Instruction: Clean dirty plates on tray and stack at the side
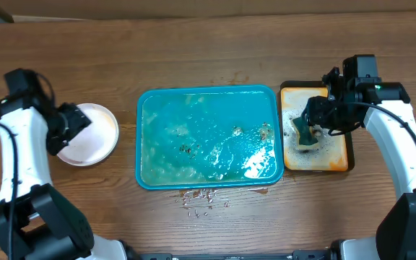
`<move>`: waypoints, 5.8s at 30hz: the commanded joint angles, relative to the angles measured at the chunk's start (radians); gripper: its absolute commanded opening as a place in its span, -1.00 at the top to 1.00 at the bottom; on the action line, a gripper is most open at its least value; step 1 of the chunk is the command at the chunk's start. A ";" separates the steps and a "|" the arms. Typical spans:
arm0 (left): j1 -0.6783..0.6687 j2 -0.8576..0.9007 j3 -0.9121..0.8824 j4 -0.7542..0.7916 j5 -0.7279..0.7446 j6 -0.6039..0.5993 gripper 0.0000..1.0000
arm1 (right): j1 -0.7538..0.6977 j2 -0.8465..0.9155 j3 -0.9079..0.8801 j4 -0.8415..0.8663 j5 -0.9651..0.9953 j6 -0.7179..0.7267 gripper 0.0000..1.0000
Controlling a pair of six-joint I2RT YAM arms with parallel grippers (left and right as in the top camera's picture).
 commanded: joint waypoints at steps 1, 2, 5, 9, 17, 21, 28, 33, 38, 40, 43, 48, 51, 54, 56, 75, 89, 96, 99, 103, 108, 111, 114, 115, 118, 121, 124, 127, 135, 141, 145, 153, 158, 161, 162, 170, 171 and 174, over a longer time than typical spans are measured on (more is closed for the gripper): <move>-0.102 0.002 0.013 -0.034 0.048 0.059 -0.59 | 0.024 -0.007 0.013 0.037 -0.075 -0.026 -0.25; -0.129 0.002 0.013 -0.048 0.048 0.065 -0.61 | 0.033 -0.007 0.013 0.047 -0.074 -0.038 -0.27; -0.196 0.002 0.013 -0.095 0.048 0.080 -0.66 | 0.054 -0.007 0.013 0.045 -0.011 -0.055 -0.30; -0.256 0.002 0.013 -0.176 0.049 0.080 -0.75 | 0.060 -0.007 0.013 -0.025 0.037 -0.020 -0.64; -0.281 0.002 0.013 -0.364 0.048 0.081 -0.91 | 0.060 -0.008 0.013 -0.124 0.031 0.007 -1.00; -0.291 0.000 0.012 -0.408 0.063 0.119 -0.90 | 0.060 -0.023 0.007 -0.163 0.031 0.030 -1.00; -0.332 -0.093 -0.028 -0.396 0.082 0.154 -0.94 | 0.060 -0.193 -0.099 -0.109 0.080 0.080 -1.00; -0.338 -0.266 -0.121 -0.294 0.098 0.155 -0.99 | 0.060 -0.391 -0.230 -0.026 0.087 0.080 -1.00; -0.338 -0.506 -0.254 -0.167 0.100 0.155 -1.00 | 0.060 -0.623 -0.353 0.043 0.093 0.072 -1.00; -0.338 -0.616 -0.308 -0.108 0.100 0.155 -1.00 | 0.061 -0.722 -0.387 0.054 0.101 0.073 -1.00; -0.338 -0.767 -0.380 -0.028 0.099 0.154 -0.99 | 0.061 -0.848 -0.409 0.051 0.118 0.074 -1.00; -0.338 -0.924 -0.436 0.011 0.096 0.154 -1.00 | 0.061 -0.948 -0.409 0.034 0.122 0.077 -1.00; -0.338 -0.946 -0.437 0.013 0.093 0.153 -1.00 | 0.061 -0.956 -0.409 0.032 0.122 0.077 -1.00; -0.338 -0.942 -0.437 0.006 0.091 0.151 -0.99 | 0.061 -0.950 -0.409 0.031 0.122 0.077 -1.00; -0.338 -0.939 -0.437 0.004 0.091 0.151 -0.99 | 0.061 -0.945 -0.409 0.032 0.122 0.077 -1.00; -0.338 -0.935 -0.437 0.003 0.091 0.151 -1.00 | 0.061 -0.933 -0.409 0.032 0.122 0.077 -1.00; -0.338 -0.935 -0.437 0.003 0.091 0.151 -1.00 | 0.061 -1.288 -0.687 0.480 0.186 0.074 -1.00; -0.338 -0.935 -0.437 0.003 0.091 0.151 -1.00 | 0.059 -1.497 -0.933 0.825 0.186 0.074 -1.00; -0.338 -0.935 -0.437 0.003 0.091 0.151 -0.99 | 0.058 -1.557 -1.032 0.945 0.187 0.073 -1.00; -0.338 -0.935 -0.437 0.003 0.091 0.151 -1.00 | 0.045 -1.617 -1.132 1.043 0.188 0.073 -1.00; -0.338 -0.935 -0.437 0.003 0.091 0.151 -1.00 | 0.029 -1.617 -1.205 1.122 0.196 0.073 -1.00; -0.338 -0.935 -0.437 0.003 0.091 0.151 -1.00 | 0.026 -1.617 -1.236 1.120 0.241 0.072 -1.00; -0.338 -0.935 -0.437 0.003 0.091 0.151 -1.00 | 0.026 -1.617 -1.250 1.037 0.256 0.072 -1.00; -0.338 -0.935 -0.437 0.003 0.091 0.151 -1.00 | 0.026 -1.617 -1.250 1.006 0.256 0.073 -1.00; -0.338 -0.935 -0.437 0.003 0.091 0.151 -1.00 | 0.026 -1.617 -1.250 0.897 0.256 0.073 -1.00; -0.338 -0.935 -0.437 0.003 0.091 0.151 -1.00 | 0.026 -1.617 -1.250 0.903 0.256 0.073 -1.00; -0.338 -0.935 -0.437 0.003 0.091 0.151 -1.00 | 0.026 -1.617 -1.250 0.903 0.256 0.074 -1.00; -0.338 -0.935 -0.437 0.003 0.091 0.151 -0.99 | 0.026 -1.617 -1.250 0.903 0.256 0.074 -1.00; -0.338 -0.935 -0.437 0.003 0.091 0.151 -1.00 | 0.026 -1.617 -1.250 0.903 0.256 0.074 -1.00; -0.338 -0.935 -0.437 0.003 0.091 0.151 -0.99 | 0.026 -1.617 -1.250 0.903 0.256 0.074 -1.00; -0.338 -0.935 -0.437 0.003 0.091 0.151 -0.99 | 0.026 -1.617 -1.250 0.903 0.256 0.074 -1.00; -0.338 -0.935 -0.437 0.003 0.091 0.151 -1.00 | 0.026 -1.617 -1.250 0.903 0.256 0.074 -1.00; -0.338 -0.936 -0.437 0.003 0.089 0.151 -1.00 | 0.026 -1.617 -1.250 0.903 0.256 0.074 -1.00; -0.343 -0.958 -0.438 0.001 0.089 0.156 -1.00 | 0.026 -1.617 -1.250 0.903 0.256 0.074 -1.00; -0.343 -0.969 -0.440 0.001 0.089 0.165 -1.00 | 0.026 -1.617 -1.250 0.903 0.256 0.074 -1.00; -0.375 -1.167 -0.564 0.087 0.036 0.189 -1.00 | 0.026 -1.617 -1.250 0.903 0.256 0.074 -1.00; -0.377 -1.200 -0.597 0.111 0.035 0.189 -0.99 | 0.026 -1.617 -1.250 0.903 0.256 0.074 -1.00; -0.377 -1.313 -0.727 0.220 0.037 0.188 -1.00 | 0.026 -1.617 -1.250 0.903 0.256 0.074 -1.00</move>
